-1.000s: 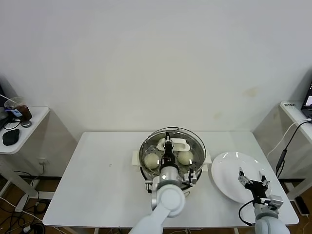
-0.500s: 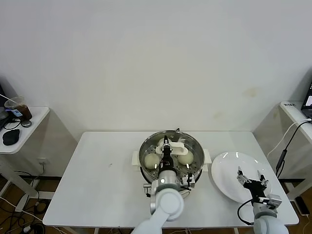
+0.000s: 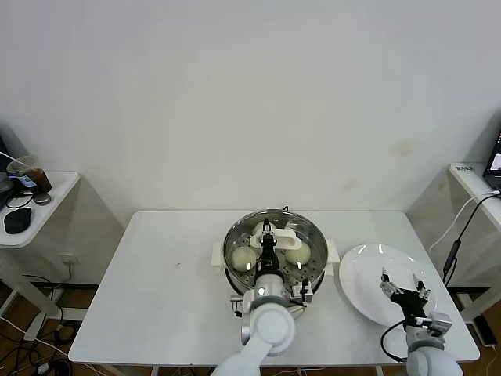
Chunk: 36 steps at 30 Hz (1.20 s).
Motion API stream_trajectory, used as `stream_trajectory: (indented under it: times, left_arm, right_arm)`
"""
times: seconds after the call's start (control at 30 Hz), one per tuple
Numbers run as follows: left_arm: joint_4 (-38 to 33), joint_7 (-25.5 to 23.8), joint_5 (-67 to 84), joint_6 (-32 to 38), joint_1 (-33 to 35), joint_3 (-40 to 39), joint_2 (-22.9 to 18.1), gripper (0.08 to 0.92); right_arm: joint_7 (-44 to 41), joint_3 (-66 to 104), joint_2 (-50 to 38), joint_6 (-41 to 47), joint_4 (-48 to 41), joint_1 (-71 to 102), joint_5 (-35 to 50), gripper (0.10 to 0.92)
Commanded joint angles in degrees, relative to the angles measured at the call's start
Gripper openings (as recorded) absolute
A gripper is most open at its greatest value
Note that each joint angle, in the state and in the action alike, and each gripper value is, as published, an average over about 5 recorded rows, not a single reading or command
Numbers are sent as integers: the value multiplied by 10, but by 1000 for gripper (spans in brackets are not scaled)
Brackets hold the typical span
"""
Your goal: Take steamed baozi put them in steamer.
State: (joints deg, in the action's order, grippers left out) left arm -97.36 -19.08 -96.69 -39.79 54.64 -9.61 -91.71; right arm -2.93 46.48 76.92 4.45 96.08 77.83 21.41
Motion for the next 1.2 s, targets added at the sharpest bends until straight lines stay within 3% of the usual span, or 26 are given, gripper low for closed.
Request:
stream_trajectory:
  times: [0.03, 0.27, 0.43, 0.87, 1.07, 1.2]
  left_arm:
    - [6, 0, 2, 0, 4, -1, 1, 169]
    - [-11, 38, 18, 2, 15, -26, 14, 169]
    - [-54, 26, 24, 2, 32, -31, 25, 201]
    - [-166, -18, 30, 2, 75, -43, 58, 570]
    - [-215, -16, 29, 2, 101, -20, 76, 742]
    - [-268, -4, 45, 2, 128, 19, 95, 812]
  right_arm:
    - [0, 0, 1, 0, 0, 1, -1, 823]
    - [0, 1, 1, 0, 4, 3, -1, 823]
    - [0, 2, 1, 0, 5, 5, -1, 823]
    - [0, 2, 7, 0, 5, 4, -7, 823]
    - [-8, 7, 3, 9, 15, 11, -1, 823]
    - [-16, 6, -3, 13, 30, 22, 10, 823]
